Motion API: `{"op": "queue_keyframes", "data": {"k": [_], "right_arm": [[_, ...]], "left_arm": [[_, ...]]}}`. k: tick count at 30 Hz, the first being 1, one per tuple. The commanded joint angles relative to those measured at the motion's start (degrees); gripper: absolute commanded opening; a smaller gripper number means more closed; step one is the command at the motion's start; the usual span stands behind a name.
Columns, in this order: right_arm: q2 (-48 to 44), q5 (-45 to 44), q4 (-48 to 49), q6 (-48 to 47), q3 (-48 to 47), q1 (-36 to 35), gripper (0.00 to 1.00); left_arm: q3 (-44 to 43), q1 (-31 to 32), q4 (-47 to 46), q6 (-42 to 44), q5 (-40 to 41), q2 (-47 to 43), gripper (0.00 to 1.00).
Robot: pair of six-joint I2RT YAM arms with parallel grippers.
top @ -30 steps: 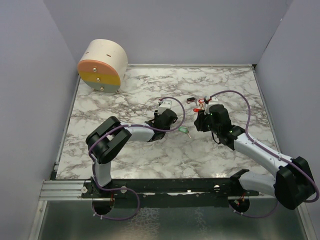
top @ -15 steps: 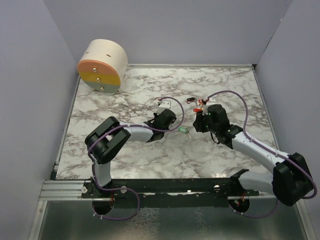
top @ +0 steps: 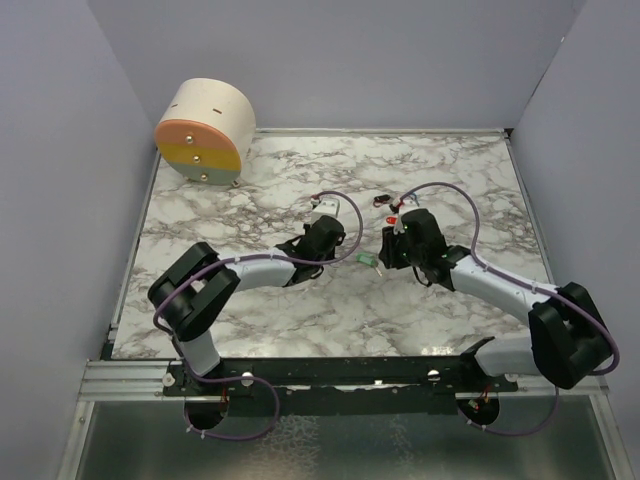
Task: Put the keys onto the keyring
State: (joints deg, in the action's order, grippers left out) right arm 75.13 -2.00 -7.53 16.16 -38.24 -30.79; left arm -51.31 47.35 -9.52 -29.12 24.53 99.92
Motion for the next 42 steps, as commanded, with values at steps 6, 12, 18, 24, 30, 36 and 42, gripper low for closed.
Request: {"op": "queue_keyframes", "data": {"k": [6,12,18,24,30,36,42], "right_arm": [[5.2,-1.5,0.6,-0.4,-3.6,-2.5,0.34],[8.5,-5.7,-0.3,1.0,-5.6,-4.6,0.36],[11.9,-11.0,-2.1,3.5,-8.8,-7.2,0.36],[16.2,-16.1,-5.3,5.8,-12.2,-9.4,0.33],[18.1,-17.4,-6.2,7.0,-13.4,-10.1,0.23],[19.0,-18.2,-7.1,7.3,-14.1,-10.3,0.21],[20.2,-18.1,-7.1,7.0,-14.8,-10.7,0.21]], "left_arm": [[1.4,0.0,0.7,0.7,-6.2,-7.9,0.0],[2.6,0.0,0.8,0.8,-6.0,-10.1,0.0],[3.4,0.0,0.8,0.9,-6.2,-11.3,0.0],[4.3,0.0,1.0,1.3,-5.6,-12.6,0.0],[4.8,0.0,1.0,1.6,-5.5,-13.3,0.0],[5.0,-0.1,0.8,1.6,-5.6,-13.4,0.0],[5.0,-0.1,0.6,1.7,-5.6,-13.2,0.0]]}}
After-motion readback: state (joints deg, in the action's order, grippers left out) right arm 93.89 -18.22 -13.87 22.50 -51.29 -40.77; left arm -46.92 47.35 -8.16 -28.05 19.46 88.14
